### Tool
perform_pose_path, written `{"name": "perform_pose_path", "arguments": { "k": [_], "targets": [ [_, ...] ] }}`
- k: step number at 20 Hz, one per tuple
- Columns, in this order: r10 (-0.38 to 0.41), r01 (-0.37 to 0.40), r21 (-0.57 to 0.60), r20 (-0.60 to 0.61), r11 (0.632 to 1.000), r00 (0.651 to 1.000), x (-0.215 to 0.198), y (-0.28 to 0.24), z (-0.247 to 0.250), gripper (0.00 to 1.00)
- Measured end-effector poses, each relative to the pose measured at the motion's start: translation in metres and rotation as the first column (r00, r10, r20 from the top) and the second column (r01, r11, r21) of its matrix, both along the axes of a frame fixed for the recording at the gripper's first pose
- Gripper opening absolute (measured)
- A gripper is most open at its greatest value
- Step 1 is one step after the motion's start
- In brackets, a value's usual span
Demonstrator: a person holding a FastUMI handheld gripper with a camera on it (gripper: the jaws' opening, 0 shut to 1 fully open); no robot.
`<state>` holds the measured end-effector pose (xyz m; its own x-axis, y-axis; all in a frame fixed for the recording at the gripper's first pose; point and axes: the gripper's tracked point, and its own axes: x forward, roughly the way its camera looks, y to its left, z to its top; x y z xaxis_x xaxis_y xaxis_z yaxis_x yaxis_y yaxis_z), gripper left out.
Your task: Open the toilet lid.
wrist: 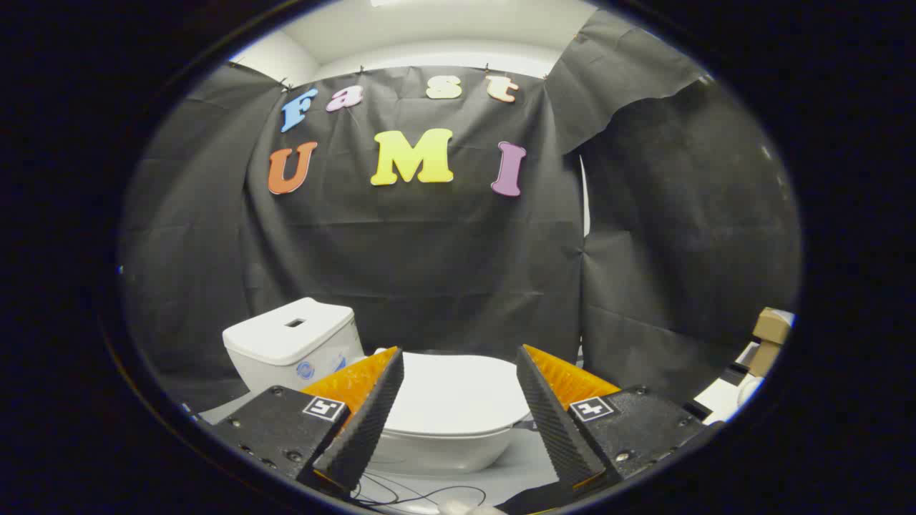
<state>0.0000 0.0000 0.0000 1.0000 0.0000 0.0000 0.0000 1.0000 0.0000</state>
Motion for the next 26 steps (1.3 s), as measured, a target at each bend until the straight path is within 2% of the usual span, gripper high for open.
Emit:
{"name": "perform_pose_path", "arguments": {
  "k": [18,26],
  "targets": [
    [0.007,-0.007,-0.005,0.004,1.000,1.000,0.001,0.001,0.000,0.99],
    [0.041,-0.040,0.058,-0.014,0.998,0.999,0.046,-0.008,0.015,0.99]
  ]
}}
